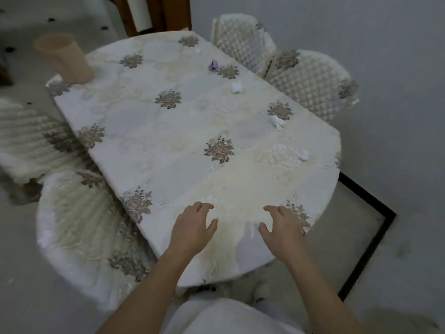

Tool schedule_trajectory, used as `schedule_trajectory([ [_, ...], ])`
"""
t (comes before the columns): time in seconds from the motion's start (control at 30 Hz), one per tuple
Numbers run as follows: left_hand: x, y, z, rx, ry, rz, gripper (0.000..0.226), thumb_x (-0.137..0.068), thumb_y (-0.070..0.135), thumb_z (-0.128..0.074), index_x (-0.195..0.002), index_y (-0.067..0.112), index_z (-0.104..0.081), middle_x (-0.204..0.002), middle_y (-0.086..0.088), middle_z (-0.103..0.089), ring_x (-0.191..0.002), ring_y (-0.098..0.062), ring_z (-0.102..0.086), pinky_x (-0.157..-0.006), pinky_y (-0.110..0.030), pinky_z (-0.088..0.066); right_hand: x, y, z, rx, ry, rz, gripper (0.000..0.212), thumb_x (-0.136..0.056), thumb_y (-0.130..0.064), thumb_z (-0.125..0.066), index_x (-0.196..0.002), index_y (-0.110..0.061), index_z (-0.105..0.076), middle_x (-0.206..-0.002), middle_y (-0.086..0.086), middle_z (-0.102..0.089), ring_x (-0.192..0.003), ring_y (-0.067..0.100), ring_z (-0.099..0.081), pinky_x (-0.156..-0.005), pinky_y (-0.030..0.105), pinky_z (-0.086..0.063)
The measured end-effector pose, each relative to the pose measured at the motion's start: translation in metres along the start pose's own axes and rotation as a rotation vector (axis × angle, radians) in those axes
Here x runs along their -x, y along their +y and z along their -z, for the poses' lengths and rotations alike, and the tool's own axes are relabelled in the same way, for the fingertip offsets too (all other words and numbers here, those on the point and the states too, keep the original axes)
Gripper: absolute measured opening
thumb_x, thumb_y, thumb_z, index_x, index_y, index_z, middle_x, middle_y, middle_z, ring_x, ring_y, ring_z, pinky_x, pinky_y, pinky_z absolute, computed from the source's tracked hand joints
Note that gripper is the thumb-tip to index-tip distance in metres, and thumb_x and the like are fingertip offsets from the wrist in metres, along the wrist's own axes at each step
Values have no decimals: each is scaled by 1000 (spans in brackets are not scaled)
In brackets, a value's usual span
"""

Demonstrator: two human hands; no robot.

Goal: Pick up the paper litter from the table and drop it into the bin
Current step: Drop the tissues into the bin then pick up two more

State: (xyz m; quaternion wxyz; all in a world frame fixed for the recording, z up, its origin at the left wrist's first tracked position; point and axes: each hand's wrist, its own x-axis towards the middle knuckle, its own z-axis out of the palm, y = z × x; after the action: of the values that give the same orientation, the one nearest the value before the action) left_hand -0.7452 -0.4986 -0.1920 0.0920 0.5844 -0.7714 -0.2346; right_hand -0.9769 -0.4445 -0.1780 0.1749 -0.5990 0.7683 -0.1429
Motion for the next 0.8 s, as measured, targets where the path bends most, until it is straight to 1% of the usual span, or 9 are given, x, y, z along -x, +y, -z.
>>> schedule_trajectory([
  [0.1, 12, -20, -2, -14, 53, 179, 37, -94, 34, -57, -126, 17, -59, -126, -1, -60, -111, -24, -55, -88, -39, -49, -24, -2, -14, 16, -133, 73, 43, -91, -26, -59, -132, -14, -55, -128, 9, -57, -117, 28, -50, -94, 41, -44],
  [0.17, 23, -30, -5, -15, 78, 306, 35, -93, 31, -58, -125, 15, -60, -127, -5, -57, -109, -26, -53, -87, -41, -50, -39, 0, -22, 27, -226, 116, 45, -93, -29, -54, -136, -17, -51, -135, 7, -52, -121, 26, -47, -96, 41, -46],
  [0.27, 39, -40, -13, 27, 94, 498, 38, -92, 28, -60, -128, 13, -58, -130, -10, -53, -109, -30, -54, -90, -41, -50, -56, 3, -31, 57, -344, 197, 48, -94, -31, -52, -140, -19, -46, -140, 6, -47, -124, 25, -45, -99, 41, -45],
  [0.37, 48, -45, -24, 68, 78, 601, 45, -91, 29, -64, -132, 13, -57, -130, -12, -54, -110, -30, -57, -92, -38, -48, -67, 11, -36, 110, -405, 260, 51, -93, -31, -53, -142, -18, -44, -142, 7, -44, -125, 26, -44, -101, 39, -43],
  [0.47, 48, -46, -33, 94, 98, 637, 45, -88, 31, -69, -130, 16, -59, -125, -11, -56, -106, -28, -57, -88, -35, -47, -72, 25, -40, 187, -435, 277, 56, -92, -31, -53, -145, -18, -40, -147, 8, -40, -128, 28, -42, -103, 41, -42],
  [0.6, 41, -46, -37, 120, 107, 603, 53, -89, 35, -67, -137, 24, -49, -122, -6, -53, -98, -24, -58, -79, -37, -52, -68, 39, -45, 269, -457, 262, 64, -92, -34, -50, -151, -23, -29, -155, 6, -29, -139, 27, -32, -109, 42, -38],
  [0.67, 37, -45, -38, 119, 114, 565, 54, -91, 34, -65, -140, 24, -46, -120, -5, -52, -91, -23, -60, -73, -38, -54, -64, 42, -48, 303, -460, 274, 66, -92, -36, -48, -153, -24, -24, -159, 6, -23, -144, 26, -24, -112, 42, -35],
  [0.73, 33, -47, -40, 98, 125, 514, 44, -92, 26, -64, -134, 21, -53, -115, -5, -54, -88, -23, -61, -70, -38, -54, -61, 43, -49, 318, -460, 283, 68, -91, -35, -48, -154, -24, -22, -160, 7, -20, -146, 26, -21, -115, 42, -31],
  [0.8, 31, -53, -43, 71, 150, 466, 28, -92, 17, -63, -120, 14, -63, -107, -4, -58, -85, -24, -61, -67, -38, -53, -59, 43, -49, 324, -463, 289, 70, -91, -34, -49, -154, -24, -20, -161, 7, -19, -146, 25, -20, -117, 41, -29],
])
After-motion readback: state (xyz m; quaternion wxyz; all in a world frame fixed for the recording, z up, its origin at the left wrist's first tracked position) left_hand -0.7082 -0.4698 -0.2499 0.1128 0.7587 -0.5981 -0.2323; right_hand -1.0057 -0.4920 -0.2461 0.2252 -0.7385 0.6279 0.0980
